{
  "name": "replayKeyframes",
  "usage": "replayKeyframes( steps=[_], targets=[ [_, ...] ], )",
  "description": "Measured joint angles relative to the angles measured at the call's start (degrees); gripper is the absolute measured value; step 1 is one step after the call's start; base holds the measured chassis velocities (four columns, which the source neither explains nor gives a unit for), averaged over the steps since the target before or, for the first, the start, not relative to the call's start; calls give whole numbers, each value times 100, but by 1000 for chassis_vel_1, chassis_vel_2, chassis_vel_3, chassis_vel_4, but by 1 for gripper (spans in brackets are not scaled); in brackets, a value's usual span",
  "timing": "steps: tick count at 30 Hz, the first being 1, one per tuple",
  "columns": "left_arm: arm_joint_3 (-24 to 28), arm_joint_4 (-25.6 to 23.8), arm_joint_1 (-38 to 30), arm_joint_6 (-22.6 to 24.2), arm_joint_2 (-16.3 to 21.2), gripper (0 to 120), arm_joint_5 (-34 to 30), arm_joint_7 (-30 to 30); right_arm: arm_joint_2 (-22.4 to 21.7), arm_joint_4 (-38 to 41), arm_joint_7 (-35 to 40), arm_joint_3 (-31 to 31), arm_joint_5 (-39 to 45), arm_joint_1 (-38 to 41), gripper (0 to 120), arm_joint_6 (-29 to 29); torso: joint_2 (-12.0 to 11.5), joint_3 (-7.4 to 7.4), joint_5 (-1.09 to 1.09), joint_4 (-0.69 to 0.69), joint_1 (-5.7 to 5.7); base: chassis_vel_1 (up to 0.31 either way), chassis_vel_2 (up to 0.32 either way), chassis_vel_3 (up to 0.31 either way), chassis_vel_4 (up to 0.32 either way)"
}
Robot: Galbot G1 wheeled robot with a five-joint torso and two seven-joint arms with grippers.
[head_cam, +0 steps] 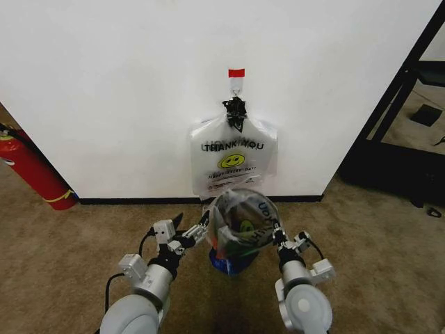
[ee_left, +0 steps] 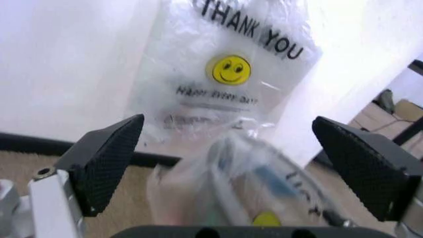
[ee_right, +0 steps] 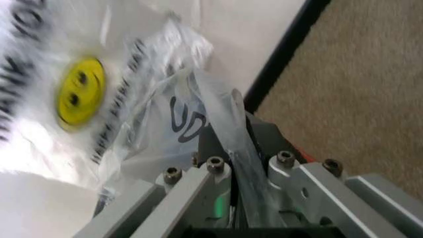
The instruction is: Pick up the garbage bag from the wall and place it over the trash bin.
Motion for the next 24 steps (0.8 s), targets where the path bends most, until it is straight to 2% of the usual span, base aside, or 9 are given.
replayKeyframes(
  steps=[3,6,11,15,16,22,24],
  targets=[
    [-47,32,50,-55,-136,100,131,8,-6,-183,-54,-73,-98,66,1,2,0,0,1,5,0,0,0,0,0],
    [-149,-18,108,-53,-282,100,246,-28,-60,-386,-95,-176,-200,135,1,-11,0,0,1,4,0,0,0,0,0],
    [-222,-109,151,-14,-269,100,276,-61,-129,-399,-134,-200,-214,120,1,-74,0,0,1,3,0,0,0,0,0],
    [-259,-133,117,43,-246,100,389,-119,-201,-308,-192,-185,-206,18,14,-113,0,0,1,3,0,0,0,0,0],
    [-259,-133,117,43,-246,100,389,-119,-201,-308,-192,-185,-206,18,14,-113,0,0,1,3,0,0,0,0,0],
    [-288,-129,68,113,-218,100,424,-145,-242,-59,-193,-151,-285,-135,41,-198,0,0,1,3,0,0,0,0,0],
    [-289,-127,57,116,-200,100,426,-145,-252,-5,-200,-152,-308,-176,45,-208,0,0,1,3,0,0,0,0,0]
  ],
)
